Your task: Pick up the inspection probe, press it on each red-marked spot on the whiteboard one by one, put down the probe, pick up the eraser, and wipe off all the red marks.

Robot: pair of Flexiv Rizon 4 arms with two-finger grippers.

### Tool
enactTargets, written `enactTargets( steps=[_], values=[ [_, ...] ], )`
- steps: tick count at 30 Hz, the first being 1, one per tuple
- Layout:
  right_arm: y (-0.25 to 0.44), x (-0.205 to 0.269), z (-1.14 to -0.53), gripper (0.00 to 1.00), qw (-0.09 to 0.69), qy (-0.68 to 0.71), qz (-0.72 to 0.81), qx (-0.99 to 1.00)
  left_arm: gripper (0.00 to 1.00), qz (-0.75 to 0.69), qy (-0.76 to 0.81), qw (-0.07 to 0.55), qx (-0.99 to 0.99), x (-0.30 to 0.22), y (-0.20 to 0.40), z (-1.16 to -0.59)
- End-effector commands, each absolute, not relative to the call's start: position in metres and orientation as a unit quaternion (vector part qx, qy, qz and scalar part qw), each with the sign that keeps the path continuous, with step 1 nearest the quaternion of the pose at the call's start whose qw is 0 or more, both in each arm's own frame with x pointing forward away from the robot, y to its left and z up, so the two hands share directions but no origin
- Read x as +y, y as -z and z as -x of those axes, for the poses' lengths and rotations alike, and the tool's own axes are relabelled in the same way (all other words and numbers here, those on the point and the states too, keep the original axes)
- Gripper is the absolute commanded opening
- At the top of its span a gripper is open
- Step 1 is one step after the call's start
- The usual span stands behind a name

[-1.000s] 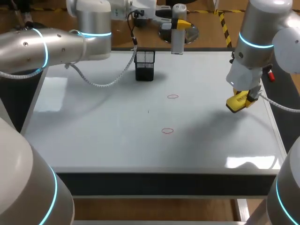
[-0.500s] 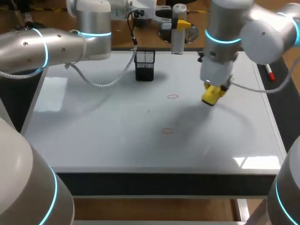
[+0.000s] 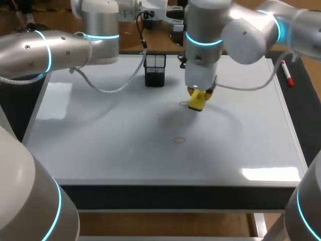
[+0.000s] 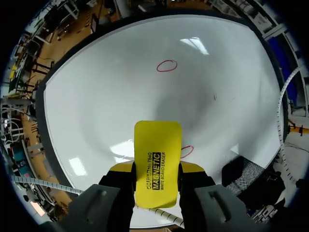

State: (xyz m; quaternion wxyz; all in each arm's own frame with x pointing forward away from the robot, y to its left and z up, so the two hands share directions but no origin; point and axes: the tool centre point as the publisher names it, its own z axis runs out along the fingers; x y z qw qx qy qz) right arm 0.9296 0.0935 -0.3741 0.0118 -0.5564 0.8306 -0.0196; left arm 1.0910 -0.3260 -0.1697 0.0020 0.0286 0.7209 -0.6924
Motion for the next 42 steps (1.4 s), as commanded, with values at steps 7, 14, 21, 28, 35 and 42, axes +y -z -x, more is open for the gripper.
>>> enactTargets(
  steps=[7, 14, 21, 28, 35, 42],
  values=[
    [0.386, 0.141, -0.946, 0.00, -0.019, 0.031, 0.602, 0.798, 0.00, -0.029, 0.692, 0.001, 0.721, -0.326, 0.169, -1.092],
    [0.393, 0.156, -0.945, 0.00, -0.017, 0.023, 0.621, 0.783, 0.00, -0.029, 0.692, 0.001, 0.721, -0.326, 0.169, -1.092],
    [0.401, 0.164, -0.946, 0.00, -0.011, 0.015, 0.642, 0.766, 0.00, -0.029, 0.692, 0.001, 0.721, -0.326, 0.169, -1.092],
    [0.411, 0.170, -0.949, 0.00, -0.004, -0.001, 0.654, 0.756, 0.00, -0.029, 0.692, 0.001, 0.721, -0.326, 0.169, -1.092],
    [0.417, 0.171, -0.950, 0.00, -0.003, -0.007, 0.660, 0.751, 0.00, -0.029, 0.692, 0.001, 0.721, -0.326, 0.169, -1.092],
    [0.420, 0.170, -0.951, 0.00, -0.008, -0.011, 0.662, 0.749, 0.00, -0.029, 0.692, 0.001, 0.721, -0.326, 0.169, -1.092]
  ],
)
